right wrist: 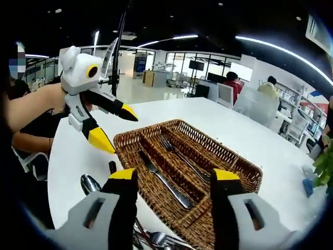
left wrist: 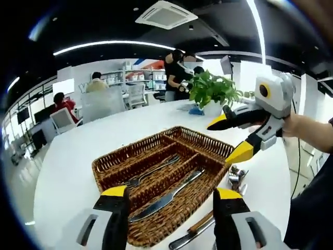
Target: Arrange the knives, forks, and spoons in their matching storage slots by inserting each utensil handle-first until every utensil is classified and aligned in the correct compartment
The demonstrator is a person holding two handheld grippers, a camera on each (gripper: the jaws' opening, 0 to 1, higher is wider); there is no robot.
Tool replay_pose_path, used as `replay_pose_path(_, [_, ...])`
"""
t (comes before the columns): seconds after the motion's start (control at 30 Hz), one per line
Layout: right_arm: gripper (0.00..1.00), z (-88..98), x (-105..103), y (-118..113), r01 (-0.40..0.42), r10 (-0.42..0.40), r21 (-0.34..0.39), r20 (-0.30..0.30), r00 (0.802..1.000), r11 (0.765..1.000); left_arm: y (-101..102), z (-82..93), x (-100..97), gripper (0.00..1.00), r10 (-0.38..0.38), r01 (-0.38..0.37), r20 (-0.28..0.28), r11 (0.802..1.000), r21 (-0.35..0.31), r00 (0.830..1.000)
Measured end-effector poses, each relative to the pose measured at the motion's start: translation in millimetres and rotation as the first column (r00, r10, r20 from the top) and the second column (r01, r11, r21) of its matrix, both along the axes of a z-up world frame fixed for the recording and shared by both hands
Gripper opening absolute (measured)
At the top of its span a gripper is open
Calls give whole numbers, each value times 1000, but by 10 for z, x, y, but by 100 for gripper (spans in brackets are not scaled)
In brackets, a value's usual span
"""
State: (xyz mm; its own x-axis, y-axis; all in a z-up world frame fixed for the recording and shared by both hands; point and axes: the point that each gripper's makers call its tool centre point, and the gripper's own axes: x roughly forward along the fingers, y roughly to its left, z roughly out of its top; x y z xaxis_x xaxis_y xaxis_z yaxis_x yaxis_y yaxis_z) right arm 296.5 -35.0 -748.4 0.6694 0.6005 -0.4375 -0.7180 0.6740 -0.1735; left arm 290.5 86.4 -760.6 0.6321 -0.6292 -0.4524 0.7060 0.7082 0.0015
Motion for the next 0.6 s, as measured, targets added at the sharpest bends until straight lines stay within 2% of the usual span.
replay_pose_path(0.1, [65,41,-37,-89,30,-30,26,-6,1000,999,76,38,-44,70,33,-32,13,999,-13,999])
replay_pose_path(0.2, [68,91,-88,-194,54,-54,42,2,999,998,135,93,-88,73,60,-59,22,997,-41,998])
replay_pose_path(0.3, [74,144,-141,-321,91,-91,78,3,996,993,162,126,-174,78,62,-60,41,997,-46,997])
replay_pose_path(0.4, [77,147,-202,-452,117,-118,81,2,993,990,197,124,-234,83,67,-65,43,997,-38,997])
replay_pose_path(0.5, [82,127,-263,-588,147,-147,86,-6,989,985,218,151,-281,83,73,-70,58,996,-46,996])
replay_pose_path(0.6, [86,108,-330,-667,161,-160,88,-13,987,983,217,179,-322,86,80,-76,49,995,-64,996])
